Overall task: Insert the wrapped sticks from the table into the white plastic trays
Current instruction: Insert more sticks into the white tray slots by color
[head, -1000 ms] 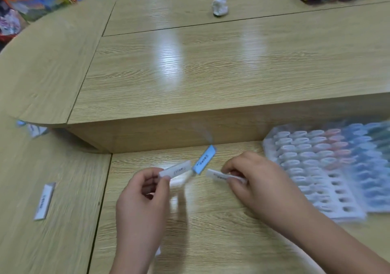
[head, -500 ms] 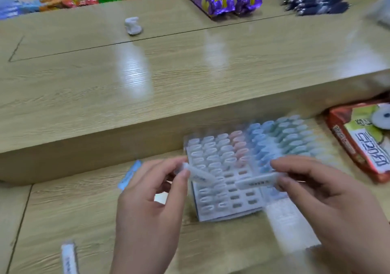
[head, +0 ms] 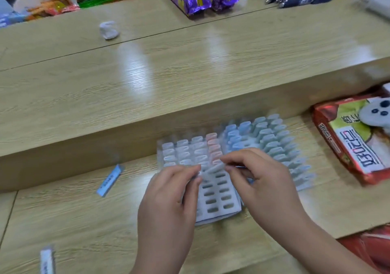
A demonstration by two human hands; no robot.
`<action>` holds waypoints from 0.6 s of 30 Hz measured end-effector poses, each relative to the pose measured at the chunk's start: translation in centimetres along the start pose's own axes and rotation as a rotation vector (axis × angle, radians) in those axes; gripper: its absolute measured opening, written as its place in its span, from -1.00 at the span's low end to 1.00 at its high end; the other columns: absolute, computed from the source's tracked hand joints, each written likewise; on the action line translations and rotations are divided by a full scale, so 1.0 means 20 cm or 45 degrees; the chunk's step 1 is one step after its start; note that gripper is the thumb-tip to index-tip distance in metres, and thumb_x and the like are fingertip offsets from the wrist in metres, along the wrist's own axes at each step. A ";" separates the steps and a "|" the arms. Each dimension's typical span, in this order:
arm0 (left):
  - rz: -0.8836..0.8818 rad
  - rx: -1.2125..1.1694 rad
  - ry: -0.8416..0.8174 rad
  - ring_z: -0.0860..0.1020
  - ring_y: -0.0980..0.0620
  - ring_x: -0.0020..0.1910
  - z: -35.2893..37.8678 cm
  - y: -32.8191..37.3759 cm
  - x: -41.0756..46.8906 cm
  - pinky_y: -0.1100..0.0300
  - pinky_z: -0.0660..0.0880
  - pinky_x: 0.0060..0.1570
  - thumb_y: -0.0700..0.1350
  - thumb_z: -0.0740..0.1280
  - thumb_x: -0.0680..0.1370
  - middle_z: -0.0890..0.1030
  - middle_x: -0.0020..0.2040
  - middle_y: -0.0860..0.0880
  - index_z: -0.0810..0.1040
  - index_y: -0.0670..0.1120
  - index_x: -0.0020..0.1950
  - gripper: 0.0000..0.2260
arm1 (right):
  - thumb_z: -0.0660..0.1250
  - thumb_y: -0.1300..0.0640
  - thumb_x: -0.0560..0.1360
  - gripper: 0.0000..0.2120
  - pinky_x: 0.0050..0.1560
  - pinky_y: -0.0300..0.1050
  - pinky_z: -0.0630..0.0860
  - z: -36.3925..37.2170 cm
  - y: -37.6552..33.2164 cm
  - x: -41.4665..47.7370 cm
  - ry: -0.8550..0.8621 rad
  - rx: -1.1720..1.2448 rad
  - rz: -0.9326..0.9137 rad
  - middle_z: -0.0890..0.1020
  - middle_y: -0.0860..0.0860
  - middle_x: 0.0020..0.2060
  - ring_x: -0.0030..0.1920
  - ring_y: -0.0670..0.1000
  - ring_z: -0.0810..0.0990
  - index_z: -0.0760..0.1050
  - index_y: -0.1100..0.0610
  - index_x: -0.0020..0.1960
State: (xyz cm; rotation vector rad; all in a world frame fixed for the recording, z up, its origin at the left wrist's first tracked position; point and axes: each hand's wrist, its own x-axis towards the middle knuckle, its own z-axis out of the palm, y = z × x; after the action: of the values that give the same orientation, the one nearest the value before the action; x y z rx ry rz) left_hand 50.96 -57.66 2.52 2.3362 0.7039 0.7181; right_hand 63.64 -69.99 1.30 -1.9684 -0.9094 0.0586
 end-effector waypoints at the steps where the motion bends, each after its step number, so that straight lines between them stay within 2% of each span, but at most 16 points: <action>1: 0.005 0.019 -0.011 0.58 0.08 -0.08 0.01 -0.01 0.00 0.09 0.56 -0.18 -0.07 0.36 0.53 0.60 -0.04 0.16 0.70 0.00 0.10 -0.81 | 0.45 0.29 0.48 -0.77 -0.09 -0.15 0.59 0.01 0.01 0.01 -0.018 0.004 0.001 0.60 -0.23 -0.09 -0.05 -0.17 0.61 0.64 0.01 0.05; 5: 0.049 0.133 -0.035 0.57 0.04 -0.06 0.04 -0.02 -0.03 0.17 0.49 -0.12 -0.04 0.33 0.56 0.61 -0.05 0.15 0.69 0.00 0.10 -0.81 | 0.45 0.27 0.48 -0.79 -0.11 -0.21 0.56 0.02 0.02 0.02 -0.077 -0.013 -0.028 0.61 -0.21 -0.11 -0.08 -0.19 0.60 0.65 0.01 0.03; 8: 0.092 0.181 -0.028 0.55 0.02 -0.11 0.05 -0.03 -0.03 0.09 0.51 -0.23 -0.08 0.37 0.60 0.61 -0.07 0.13 0.70 0.00 0.09 -0.87 | 0.47 0.29 0.46 -0.79 -0.09 -0.29 0.52 0.03 0.02 0.02 -0.133 -0.096 -0.109 0.65 -0.16 -0.10 -0.09 -0.22 0.59 0.66 0.04 0.03; 12: 0.136 0.251 -0.090 0.52 0.04 -0.17 0.05 -0.01 -0.02 0.12 0.49 -0.42 -0.03 0.35 0.56 0.61 -0.08 0.15 0.68 0.04 0.08 -0.85 | 0.49 0.34 0.41 -0.69 -0.15 -0.08 0.61 0.02 0.02 0.03 -0.269 -0.253 -0.268 0.68 -0.06 -0.03 -0.07 -0.07 0.66 0.67 0.07 0.10; 15: -0.021 0.283 -0.128 0.47 0.15 -0.23 0.05 0.00 -0.01 0.36 0.30 -0.42 -0.03 0.44 0.50 0.55 -0.21 0.22 0.57 0.12 -0.02 -0.90 | 0.51 0.31 0.40 -0.68 -0.24 -0.13 0.60 0.03 0.00 0.03 -0.320 -0.290 -0.280 0.66 -0.05 0.00 -0.13 -0.05 0.65 0.68 0.06 0.11; 16: -0.030 0.311 -0.125 0.43 0.16 -0.25 0.06 -0.01 -0.01 0.38 0.23 -0.41 -0.05 0.45 0.49 0.52 -0.25 0.21 0.55 0.11 -0.07 -0.89 | 0.50 0.29 0.40 -0.69 -0.28 -0.16 0.58 0.04 0.00 0.03 -0.315 -0.297 -0.278 0.66 -0.04 0.00 -0.16 -0.05 0.65 0.68 0.05 0.11; 18: 0.086 0.362 -0.110 0.43 0.13 -0.24 0.07 -0.02 -0.02 0.33 0.26 -0.39 -0.13 0.44 0.50 0.55 -0.23 0.19 0.56 0.07 -0.12 -0.89 | 0.45 0.28 0.41 -0.70 -0.31 -0.17 0.56 0.04 0.00 0.04 -0.287 -0.309 -0.293 0.65 -0.06 -0.03 -0.19 -0.05 0.64 0.69 0.04 0.11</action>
State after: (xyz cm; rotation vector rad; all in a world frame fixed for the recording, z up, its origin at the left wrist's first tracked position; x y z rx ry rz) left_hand 51.40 -58.23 1.22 2.6433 0.7314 0.5725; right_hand 63.83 -68.88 1.05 -2.0928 -1.3388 0.0394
